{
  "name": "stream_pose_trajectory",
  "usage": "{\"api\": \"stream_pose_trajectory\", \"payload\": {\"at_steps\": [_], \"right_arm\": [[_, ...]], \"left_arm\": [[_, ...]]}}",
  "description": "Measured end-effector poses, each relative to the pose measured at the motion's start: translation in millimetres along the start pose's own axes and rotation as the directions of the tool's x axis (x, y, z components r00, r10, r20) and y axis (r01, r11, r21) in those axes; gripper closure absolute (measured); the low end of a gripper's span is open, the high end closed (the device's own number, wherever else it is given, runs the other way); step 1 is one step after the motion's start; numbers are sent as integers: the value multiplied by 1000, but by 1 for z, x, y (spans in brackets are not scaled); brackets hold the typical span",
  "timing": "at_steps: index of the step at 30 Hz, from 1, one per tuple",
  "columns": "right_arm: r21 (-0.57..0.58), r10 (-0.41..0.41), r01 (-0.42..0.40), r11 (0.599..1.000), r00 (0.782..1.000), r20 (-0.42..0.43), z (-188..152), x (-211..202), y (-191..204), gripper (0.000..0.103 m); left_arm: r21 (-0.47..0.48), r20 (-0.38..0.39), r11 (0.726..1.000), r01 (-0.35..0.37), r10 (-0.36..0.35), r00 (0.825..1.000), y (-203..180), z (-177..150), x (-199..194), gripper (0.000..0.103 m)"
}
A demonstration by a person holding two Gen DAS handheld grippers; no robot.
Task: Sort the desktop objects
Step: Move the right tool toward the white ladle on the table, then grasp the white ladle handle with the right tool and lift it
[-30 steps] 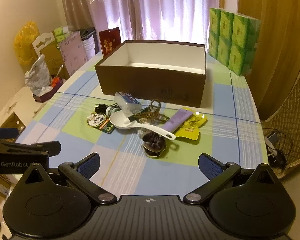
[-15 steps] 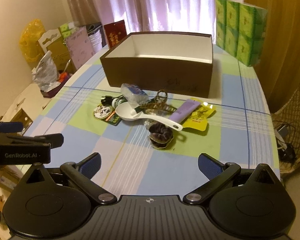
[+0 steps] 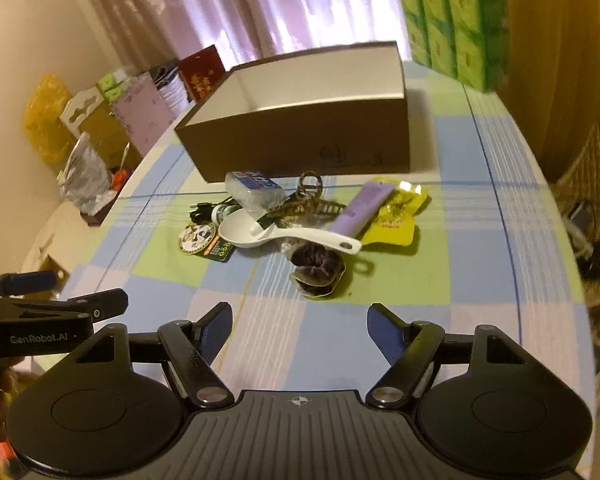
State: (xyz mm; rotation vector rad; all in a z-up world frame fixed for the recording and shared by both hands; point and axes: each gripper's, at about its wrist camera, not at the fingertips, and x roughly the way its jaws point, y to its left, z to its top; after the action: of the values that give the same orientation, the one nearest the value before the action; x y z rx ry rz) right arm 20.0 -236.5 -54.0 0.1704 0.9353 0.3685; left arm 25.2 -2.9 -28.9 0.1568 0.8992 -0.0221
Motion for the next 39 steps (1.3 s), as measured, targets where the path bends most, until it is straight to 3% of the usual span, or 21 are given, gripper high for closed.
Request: {"api": "stream_pose_trajectory", "payload": {"at_steps": [8, 19, 26, 34, 36, 39], "right_arm": [[115, -9, 9, 993, 1000, -1, 8, 16, -11, 37], [281, -17, 26, 959, 999, -32, 15, 48, -25, 39], [396, -1, 9, 918, 1000, -20, 16, 63, -34, 51], [579, 27, -46, 814, 999, 42, 15, 84, -53, 62], [639, 22, -55, 768, 998, 60, 12, 89, -60, 63], [753, 23, -85, 652, 995, 93, 3, 98, -79, 65]], "left_arm": [[60, -12, 997, 53, -53, 999, 8, 16, 31, 3], [142, -24, 982, 125, -123, 992, 25, 28, 68, 12], [177, -38, 972, 156, -152, 988, 33, 37, 89, 14], [188, -55, 967, 174, -166, 985, 45, 40, 107, 14], [185, -60, 967, 173, -164, 985, 48, 41, 110, 14], [181, -67, 968, 172, -162, 985, 53, 42, 116, 14]]}}
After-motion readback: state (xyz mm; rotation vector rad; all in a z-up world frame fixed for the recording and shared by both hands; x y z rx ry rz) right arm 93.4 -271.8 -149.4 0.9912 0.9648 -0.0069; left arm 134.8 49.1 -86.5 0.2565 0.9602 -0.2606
